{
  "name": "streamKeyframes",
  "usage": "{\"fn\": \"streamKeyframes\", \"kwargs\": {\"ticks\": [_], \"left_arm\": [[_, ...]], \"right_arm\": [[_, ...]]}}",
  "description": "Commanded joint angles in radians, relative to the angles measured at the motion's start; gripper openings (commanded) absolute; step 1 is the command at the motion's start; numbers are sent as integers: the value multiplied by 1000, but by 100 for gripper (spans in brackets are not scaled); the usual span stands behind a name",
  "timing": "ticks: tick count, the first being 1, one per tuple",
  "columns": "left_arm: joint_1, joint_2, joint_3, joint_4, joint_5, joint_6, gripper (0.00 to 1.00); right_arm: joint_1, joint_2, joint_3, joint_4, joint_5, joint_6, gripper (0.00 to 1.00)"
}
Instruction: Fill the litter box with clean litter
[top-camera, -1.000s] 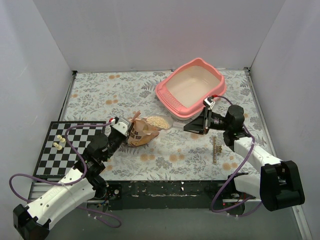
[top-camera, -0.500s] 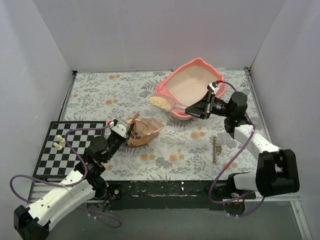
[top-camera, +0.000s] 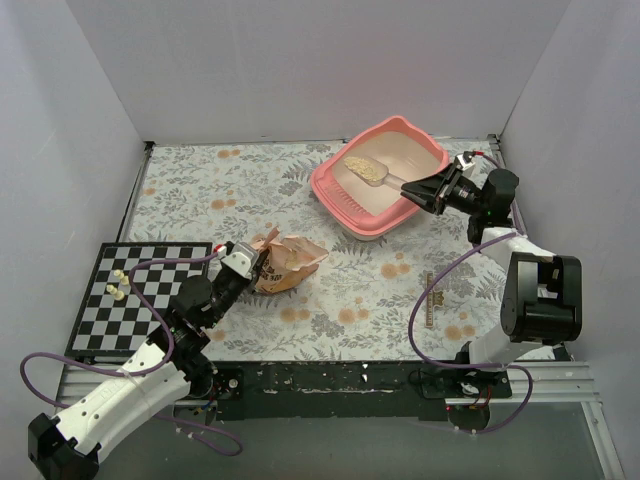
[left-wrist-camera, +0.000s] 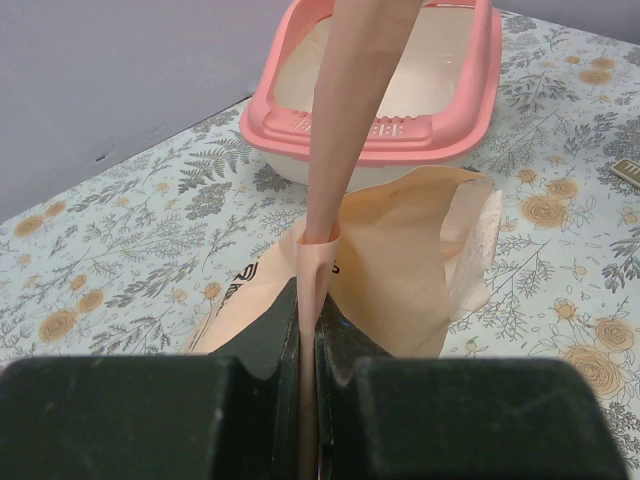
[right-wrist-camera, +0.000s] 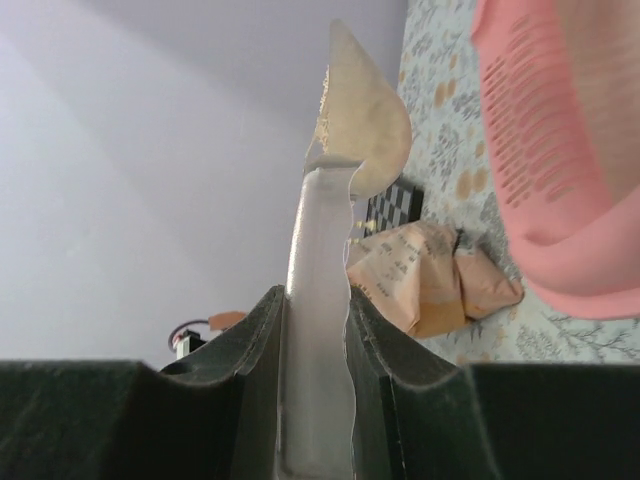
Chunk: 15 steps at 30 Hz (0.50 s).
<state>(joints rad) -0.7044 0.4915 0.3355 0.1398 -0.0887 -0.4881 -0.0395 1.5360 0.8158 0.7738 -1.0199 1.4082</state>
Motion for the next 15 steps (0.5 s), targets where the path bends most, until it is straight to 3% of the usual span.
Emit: {"fn": "streamKeyframes", "kwargs": {"ticks": [1,4,8,15], "left_arm": [[-9,-7,2,26,56,-20,0],[-9,-14,-1,26,49,-21,0],[-9,-8,0,27,33,-21,0],[-9,-4,8,18,14,-24,0]], "right_arm": [[-46,67,92,-104,50,-142,1],[-46,122,166,-267,90,-289,1],[-42,182,325,-620,199,-536,1],[29,274,724,-1161,470,-912,1]]}}
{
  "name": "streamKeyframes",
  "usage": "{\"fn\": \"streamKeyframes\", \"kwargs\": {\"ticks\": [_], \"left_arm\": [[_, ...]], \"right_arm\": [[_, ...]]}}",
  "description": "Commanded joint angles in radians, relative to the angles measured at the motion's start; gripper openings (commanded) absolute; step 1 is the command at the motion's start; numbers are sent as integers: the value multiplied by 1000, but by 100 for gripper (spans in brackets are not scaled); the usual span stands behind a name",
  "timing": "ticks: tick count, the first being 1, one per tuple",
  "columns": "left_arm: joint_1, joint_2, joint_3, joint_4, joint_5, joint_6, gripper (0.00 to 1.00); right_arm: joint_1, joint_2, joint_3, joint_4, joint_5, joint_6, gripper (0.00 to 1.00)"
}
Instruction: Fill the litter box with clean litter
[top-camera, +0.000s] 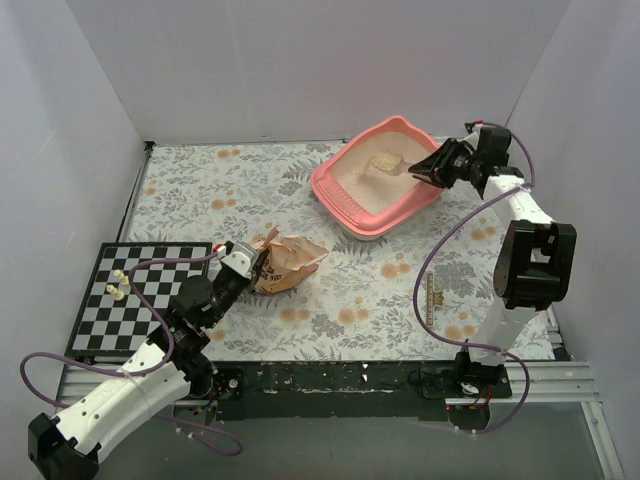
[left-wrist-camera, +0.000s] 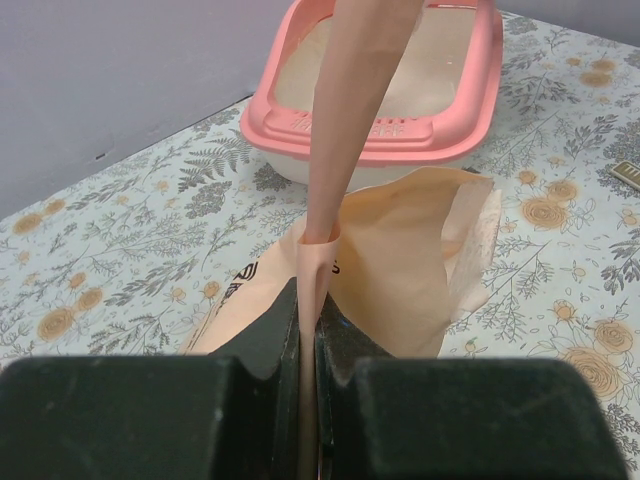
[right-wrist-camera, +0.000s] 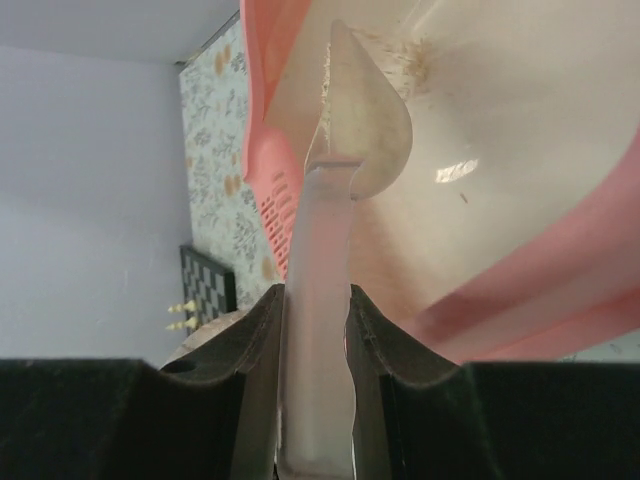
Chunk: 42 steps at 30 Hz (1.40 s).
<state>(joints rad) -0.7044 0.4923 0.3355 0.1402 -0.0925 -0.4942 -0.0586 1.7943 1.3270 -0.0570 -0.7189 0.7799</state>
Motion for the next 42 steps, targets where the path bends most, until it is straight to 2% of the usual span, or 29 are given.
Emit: {"fn": "streamKeyframes", "kwargs": {"ticks": [1,7,13,18,23,30,36,42], "left_arm": [[-9,-4,8,18,16,-20,0],[-7,-11,13,7,19,-20,0],[-9,-24,10,1,20,-23,0],[-9,-24,11,-4,22,-23,0],[-9,-24,10,-4,22,-26,0],[-9,-15,10,-8,20,-29,0],[-9,2,17,-13,5,-29,0],[-9,6,16,-11,-18,-26,0]], "right_arm": [[57,29,259,-396,215,-324,1],[213,77,495,-653,481,-508,1],[359,140,716,-881,813,-672,1],[448,85,672,-894,1015,-729,1],[517,-16,635,-902,1095,-746,1],[638,-249,571,-941,988,-726,1],[648,-380,505,-1063,620,-677,1],[651,-495,371,-1037,325,-647,1]]}}
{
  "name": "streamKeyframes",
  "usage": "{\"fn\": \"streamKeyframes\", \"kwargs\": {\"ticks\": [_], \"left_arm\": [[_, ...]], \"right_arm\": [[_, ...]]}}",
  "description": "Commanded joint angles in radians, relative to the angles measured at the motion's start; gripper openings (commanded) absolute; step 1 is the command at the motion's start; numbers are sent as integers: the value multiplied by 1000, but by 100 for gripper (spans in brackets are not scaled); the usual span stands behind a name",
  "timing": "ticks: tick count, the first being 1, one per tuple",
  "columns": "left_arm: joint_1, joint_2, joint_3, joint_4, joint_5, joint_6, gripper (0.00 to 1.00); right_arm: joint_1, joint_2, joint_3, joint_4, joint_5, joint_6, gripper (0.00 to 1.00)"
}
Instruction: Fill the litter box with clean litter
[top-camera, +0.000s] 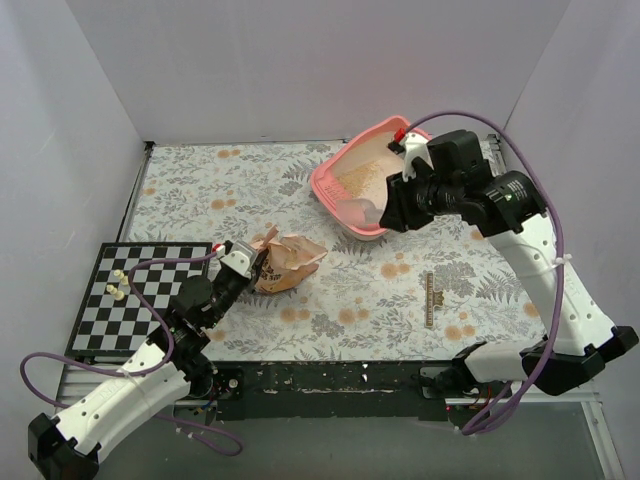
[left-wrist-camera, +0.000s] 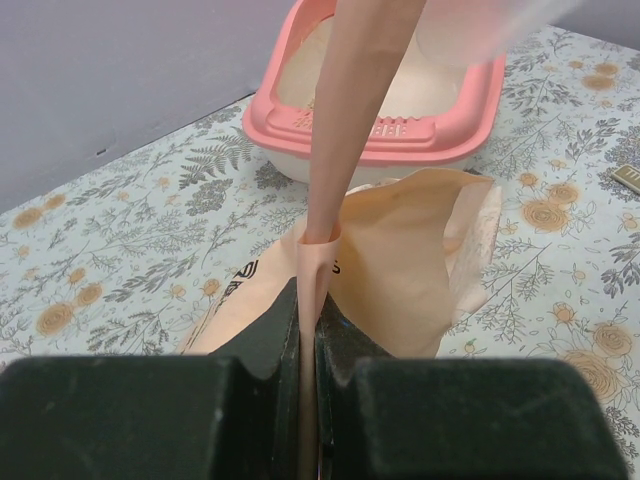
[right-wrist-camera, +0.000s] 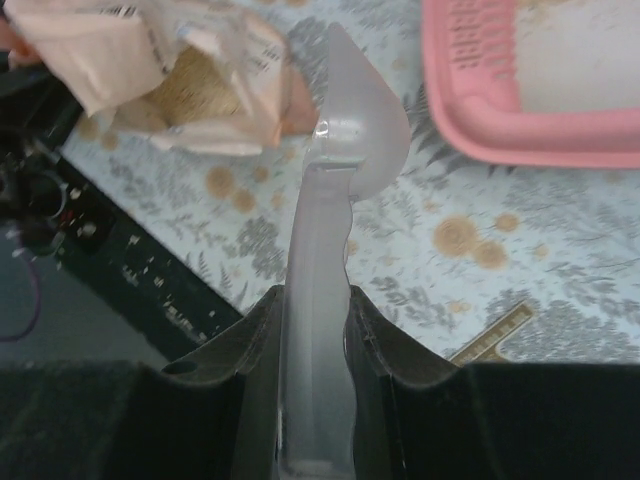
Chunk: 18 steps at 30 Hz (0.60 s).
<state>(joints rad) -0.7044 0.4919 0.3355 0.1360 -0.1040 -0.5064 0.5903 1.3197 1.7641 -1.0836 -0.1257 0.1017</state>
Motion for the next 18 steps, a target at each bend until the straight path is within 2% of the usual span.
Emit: {"fn": "streamKeyframes", "kwargs": {"ticks": [1,8,18], "left_arm": [[-7,8,17,-6,-10,-14,0],[-9,1,14,-4,-10,-18,0],[-7,-6,19,-3,3,-21,0]], "right_arm": [[2,-27,-81,0,-303,41,1],[13,-27,-112,76,-422,81,1],[62,108,-25,68,-390,92,1]]}}
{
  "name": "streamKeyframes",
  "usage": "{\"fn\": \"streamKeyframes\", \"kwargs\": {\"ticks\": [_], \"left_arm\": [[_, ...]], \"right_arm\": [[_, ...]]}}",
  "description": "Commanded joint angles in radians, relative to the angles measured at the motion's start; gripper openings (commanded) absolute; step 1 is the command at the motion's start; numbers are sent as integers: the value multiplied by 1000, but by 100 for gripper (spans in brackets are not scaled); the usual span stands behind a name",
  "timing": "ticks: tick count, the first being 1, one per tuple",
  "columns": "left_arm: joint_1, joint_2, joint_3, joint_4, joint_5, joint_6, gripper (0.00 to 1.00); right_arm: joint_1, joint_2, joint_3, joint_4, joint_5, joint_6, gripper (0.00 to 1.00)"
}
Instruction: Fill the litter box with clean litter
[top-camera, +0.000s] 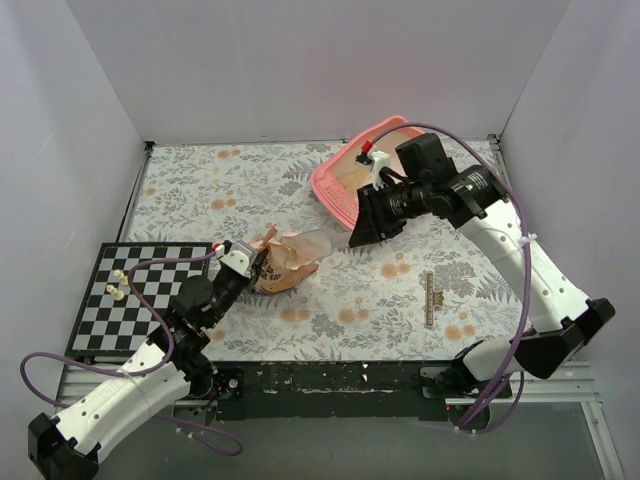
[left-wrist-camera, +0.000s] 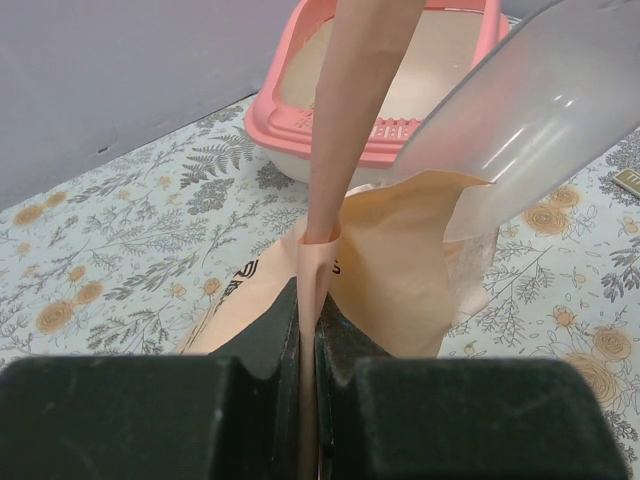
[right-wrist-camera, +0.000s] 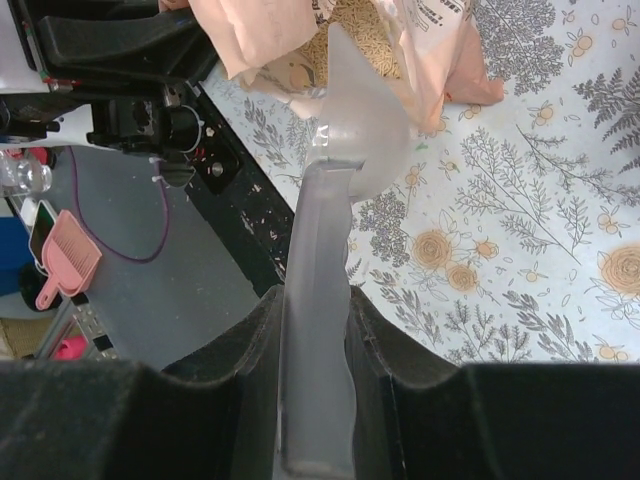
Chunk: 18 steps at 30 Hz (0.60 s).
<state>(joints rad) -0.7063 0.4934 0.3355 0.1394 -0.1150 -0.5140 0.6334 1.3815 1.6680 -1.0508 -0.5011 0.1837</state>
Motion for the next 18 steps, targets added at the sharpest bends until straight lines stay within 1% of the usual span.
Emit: {"fn": "streamKeyframes", "kwargs": {"ticks": [1,9,14,18], "left_arm": [[-5,-10,20,-6,15,-14,0],[-5,-15,25,-14,3,-15,0],[-5,-24,27,-14,15,-18,0],[-7,-30,25,-14,20,-21,0]], "right_arm": [[23,63,82,34,-14,10,1],[75,261,156,6,-5,-3,1],[112,421,177,38,-51,-9,1],[127,553,187,107,-122,0,1]]}}
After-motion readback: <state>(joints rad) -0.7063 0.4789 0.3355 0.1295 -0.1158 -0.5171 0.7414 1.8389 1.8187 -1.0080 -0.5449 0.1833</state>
